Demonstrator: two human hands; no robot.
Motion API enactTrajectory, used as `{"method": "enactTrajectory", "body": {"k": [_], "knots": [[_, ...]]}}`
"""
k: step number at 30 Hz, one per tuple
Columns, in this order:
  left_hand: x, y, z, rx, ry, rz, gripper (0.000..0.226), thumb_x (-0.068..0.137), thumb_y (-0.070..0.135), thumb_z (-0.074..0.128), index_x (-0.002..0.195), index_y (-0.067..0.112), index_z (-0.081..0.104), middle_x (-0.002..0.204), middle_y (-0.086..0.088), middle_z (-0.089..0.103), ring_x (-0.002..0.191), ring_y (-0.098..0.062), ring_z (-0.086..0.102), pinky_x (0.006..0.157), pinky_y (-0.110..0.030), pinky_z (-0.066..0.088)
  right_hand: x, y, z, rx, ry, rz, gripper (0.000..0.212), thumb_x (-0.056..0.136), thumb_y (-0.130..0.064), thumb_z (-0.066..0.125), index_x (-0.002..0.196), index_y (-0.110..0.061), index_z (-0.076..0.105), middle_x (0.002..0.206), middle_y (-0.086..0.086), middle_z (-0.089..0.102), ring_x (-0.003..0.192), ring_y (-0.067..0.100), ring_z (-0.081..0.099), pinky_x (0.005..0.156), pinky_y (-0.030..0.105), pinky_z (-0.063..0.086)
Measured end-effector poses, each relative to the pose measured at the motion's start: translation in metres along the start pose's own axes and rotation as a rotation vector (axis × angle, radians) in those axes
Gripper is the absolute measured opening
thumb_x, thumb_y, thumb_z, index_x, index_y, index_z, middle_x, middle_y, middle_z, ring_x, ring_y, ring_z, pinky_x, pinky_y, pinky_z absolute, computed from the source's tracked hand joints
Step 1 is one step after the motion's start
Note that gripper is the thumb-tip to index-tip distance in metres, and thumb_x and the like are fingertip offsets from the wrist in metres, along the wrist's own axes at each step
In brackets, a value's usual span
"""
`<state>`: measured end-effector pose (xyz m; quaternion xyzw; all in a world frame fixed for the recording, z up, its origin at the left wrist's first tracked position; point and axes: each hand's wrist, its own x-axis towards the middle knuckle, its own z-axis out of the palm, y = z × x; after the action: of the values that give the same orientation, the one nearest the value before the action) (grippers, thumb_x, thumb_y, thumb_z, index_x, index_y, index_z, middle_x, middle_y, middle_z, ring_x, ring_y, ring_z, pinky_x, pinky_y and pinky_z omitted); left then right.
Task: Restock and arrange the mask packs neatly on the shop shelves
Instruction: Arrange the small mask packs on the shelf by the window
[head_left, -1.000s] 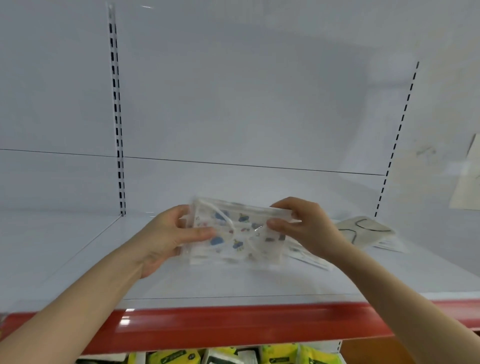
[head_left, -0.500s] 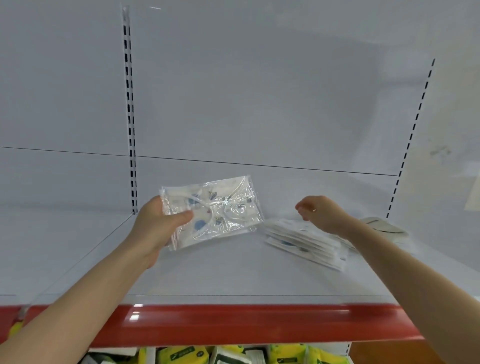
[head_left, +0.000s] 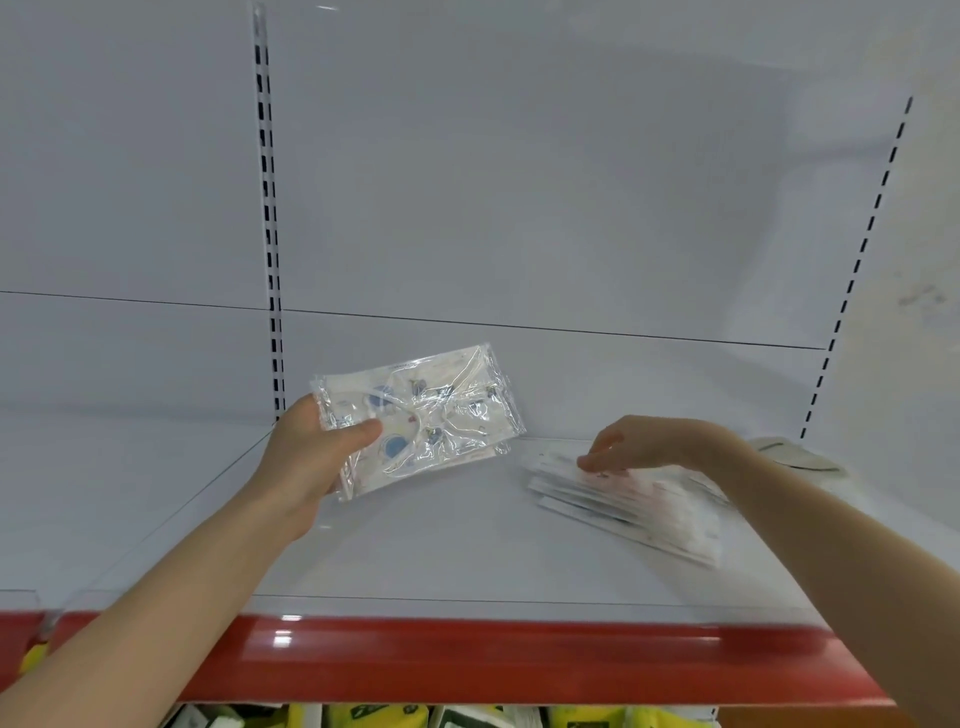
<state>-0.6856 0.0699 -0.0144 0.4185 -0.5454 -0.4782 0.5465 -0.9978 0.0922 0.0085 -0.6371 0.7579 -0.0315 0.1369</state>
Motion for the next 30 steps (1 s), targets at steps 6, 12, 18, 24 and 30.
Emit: {"method": "enactTrajectory", "body": {"k": [6, 12, 18, 24, 30], "knots": [[0.001, -0.002, 0.001, -0.01, -0.007, 0.007, 0.02, 0.084, 0.003, 0.063, 0.089, 0.022, 0.061, 0.086, 0.003, 0.066, 0.077, -0.019, 0.06, 0.079, -0.036, 0.04, -0.006, 0.004, -0.001, -0.145, -0.031, 0.099, 0.067, 0.079, -0.063, 0.058, 0.132, -0.023, 0.048, 0.132, -0.005, 0.047, 0.124, 0.017, 0.045, 0.107, 0.032, 0.03], [0.001, -0.003, 0.002, -0.021, -0.002, 0.011, 0.02, 0.084, 0.001, 0.063, 0.095, 0.018, 0.059, 0.087, 0.001, 0.065, 0.077, -0.02, 0.06, 0.072, -0.033, 0.043, -0.016, 0.004, -0.006, -0.097, -0.032, 0.09, 0.075, 0.07, -0.068, 0.063, 0.13, -0.025, 0.049, 0.134, -0.006, 0.046, 0.124, 0.017, 0.044, 0.109, 0.035, 0.031], [0.0, -0.003, 0.004, -0.022, 0.011, 0.038, 0.02, 0.085, 0.002, 0.062, 0.096, 0.018, 0.057, 0.086, 0.002, 0.063, 0.072, -0.014, 0.058, 0.061, -0.025, 0.041, -0.03, -0.01, -0.007, -0.225, -0.168, 0.073, 0.055, 0.069, -0.066, 0.065, 0.09, -0.015, 0.063, 0.087, -0.006, 0.056, 0.081, 0.015, 0.052, 0.074, 0.026, 0.044], [0.001, -0.004, 0.004, 0.01, 0.022, 0.061, 0.02, 0.085, 0.003, 0.063, 0.09, 0.021, 0.056, 0.087, 0.001, 0.063, 0.077, -0.018, 0.058, 0.062, -0.026, 0.04, -0.039, -0.017, 0.0, -0.227, -0.118, 0.029, 0.061, 0.067, -0.067, 0.067, 0.104, -0.019, 0.056, 0.111, -0.005, 0.057, 0.103, 0.017, 0.056, 0.091, 0.031, 0.045], [0.005, -0.007, 0.002, 0.077, 0.049, 0.072, 0.026, 0.083, 0.004, 0.065, 0.105, 0.013, 0.054, 0.102, -0.006, 0.062, 0.091, -0.025, 0.057, 0.066, -0.029, 0.042, -0.053, -0.033, 0.006, -0.084, -0.071, -0.161, 0.039, 0.068, -0.048, 0.077, 0.075, -0.024, 0.047, 0.077, -0.011, 0.052, 0.067, 0.006, 0.049, 0.06, 0.02, 0.037]]}}
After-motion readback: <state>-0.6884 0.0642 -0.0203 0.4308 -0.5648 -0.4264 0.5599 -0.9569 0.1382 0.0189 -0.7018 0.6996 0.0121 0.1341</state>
